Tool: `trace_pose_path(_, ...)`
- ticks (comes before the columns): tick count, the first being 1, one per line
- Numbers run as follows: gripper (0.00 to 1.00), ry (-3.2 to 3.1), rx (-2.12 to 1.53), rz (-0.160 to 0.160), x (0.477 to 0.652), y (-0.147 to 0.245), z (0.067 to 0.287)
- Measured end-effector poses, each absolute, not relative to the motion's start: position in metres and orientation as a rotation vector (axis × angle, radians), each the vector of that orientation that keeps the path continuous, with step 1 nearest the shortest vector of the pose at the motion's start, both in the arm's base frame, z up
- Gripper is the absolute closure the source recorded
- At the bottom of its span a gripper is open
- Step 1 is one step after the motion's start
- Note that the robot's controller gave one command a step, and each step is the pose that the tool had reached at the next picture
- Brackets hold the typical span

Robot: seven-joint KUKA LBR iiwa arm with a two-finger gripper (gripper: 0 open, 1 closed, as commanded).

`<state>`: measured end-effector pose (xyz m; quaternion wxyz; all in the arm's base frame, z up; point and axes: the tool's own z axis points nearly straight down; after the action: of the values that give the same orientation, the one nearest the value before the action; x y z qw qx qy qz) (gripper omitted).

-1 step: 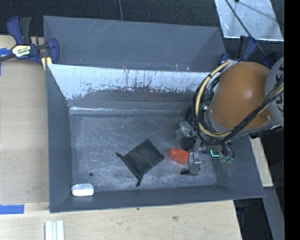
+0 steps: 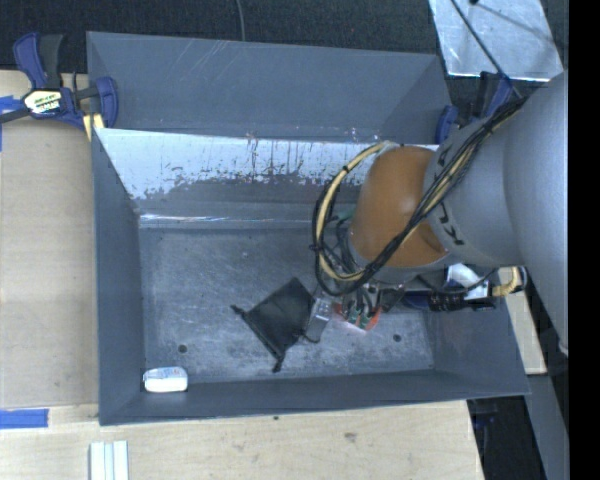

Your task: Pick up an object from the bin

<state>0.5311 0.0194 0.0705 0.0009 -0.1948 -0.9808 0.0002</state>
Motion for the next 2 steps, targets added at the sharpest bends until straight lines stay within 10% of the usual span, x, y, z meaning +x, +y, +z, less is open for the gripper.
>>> trace_pose_path(1,0.00,-3.114,-0.422,0.000,0.4973,0.0370,0.0701)
trace_pose_path(2,1.00,-3.115,-0.422,0.000,0.4981,0.0365,0.0702)
